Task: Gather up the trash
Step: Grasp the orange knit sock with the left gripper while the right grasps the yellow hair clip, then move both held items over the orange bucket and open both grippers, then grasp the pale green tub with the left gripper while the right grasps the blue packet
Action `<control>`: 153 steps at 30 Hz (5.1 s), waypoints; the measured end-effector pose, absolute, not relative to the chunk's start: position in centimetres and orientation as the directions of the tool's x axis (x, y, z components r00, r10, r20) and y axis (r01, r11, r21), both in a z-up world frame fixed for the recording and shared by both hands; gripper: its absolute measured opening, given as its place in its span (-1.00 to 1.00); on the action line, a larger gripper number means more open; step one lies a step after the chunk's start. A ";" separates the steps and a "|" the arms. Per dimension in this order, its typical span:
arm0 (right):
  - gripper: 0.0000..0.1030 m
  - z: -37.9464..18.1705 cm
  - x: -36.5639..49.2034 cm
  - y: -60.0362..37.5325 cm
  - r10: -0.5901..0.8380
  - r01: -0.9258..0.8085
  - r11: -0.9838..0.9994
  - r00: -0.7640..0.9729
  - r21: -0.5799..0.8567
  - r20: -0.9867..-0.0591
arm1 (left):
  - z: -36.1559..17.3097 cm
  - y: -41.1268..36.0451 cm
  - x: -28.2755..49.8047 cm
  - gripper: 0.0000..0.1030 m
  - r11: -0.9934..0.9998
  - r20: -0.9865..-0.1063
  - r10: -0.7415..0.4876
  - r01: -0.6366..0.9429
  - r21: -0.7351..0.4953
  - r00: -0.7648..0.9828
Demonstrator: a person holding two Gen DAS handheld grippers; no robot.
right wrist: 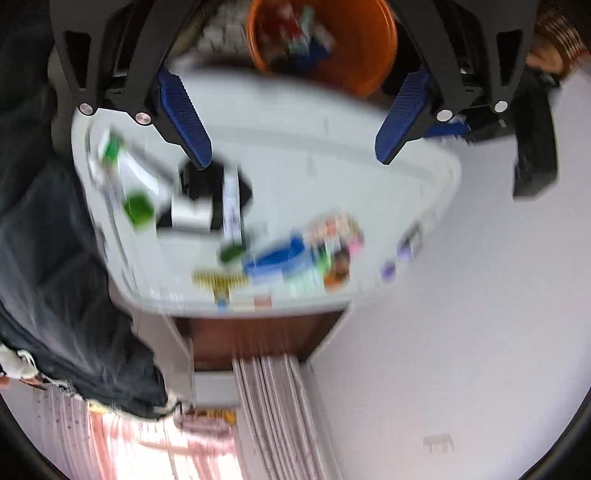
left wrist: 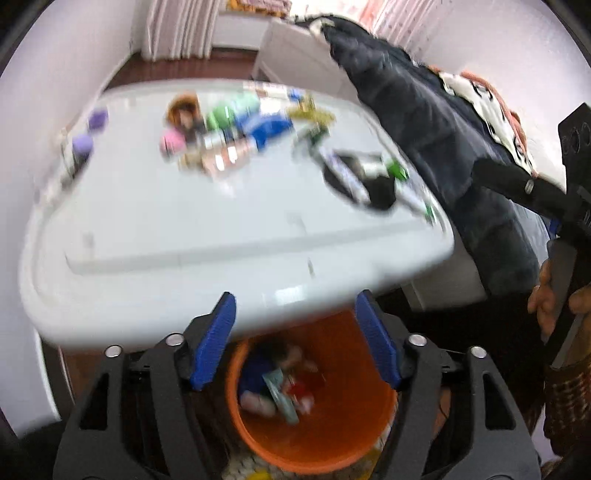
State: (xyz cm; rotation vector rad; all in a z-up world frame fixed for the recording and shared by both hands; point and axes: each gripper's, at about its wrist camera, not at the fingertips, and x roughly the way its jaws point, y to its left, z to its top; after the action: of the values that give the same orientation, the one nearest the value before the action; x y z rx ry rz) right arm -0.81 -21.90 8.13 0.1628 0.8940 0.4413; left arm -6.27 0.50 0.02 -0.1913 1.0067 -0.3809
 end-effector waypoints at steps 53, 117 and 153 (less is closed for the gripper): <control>0.80 1.0 19.7 -21.2 0.180 -0.103 0.984 0.541 0.148 -0.822 | 2.3 0.9 8.2 -0.70 0.943 -0.663 -0.314 0.142 -0.302 0.680; 0.50 -0.4 -3.6 -21.4 0.403 -0.203 0.912 0.274 0.357 -0.873 | -5.1 -0.4 -8.8 0.08 0.914 -0.853 -0.405 0.145 -0.378 0.330; 0.75 2.1 7.9 -28.2 0.450 -0.070 0.877 0.465 0.475 -0.762 | -6.8 -1.3 23.0 -0.03 0.918 -0.875 -0.179 0.396 0.016 0.449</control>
State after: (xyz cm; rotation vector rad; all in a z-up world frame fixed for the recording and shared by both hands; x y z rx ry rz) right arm 7.85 -28.23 2.11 0.4084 1.0444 0.3308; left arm 23.00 -1.27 -6.84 0.2311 1.0475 -0.3592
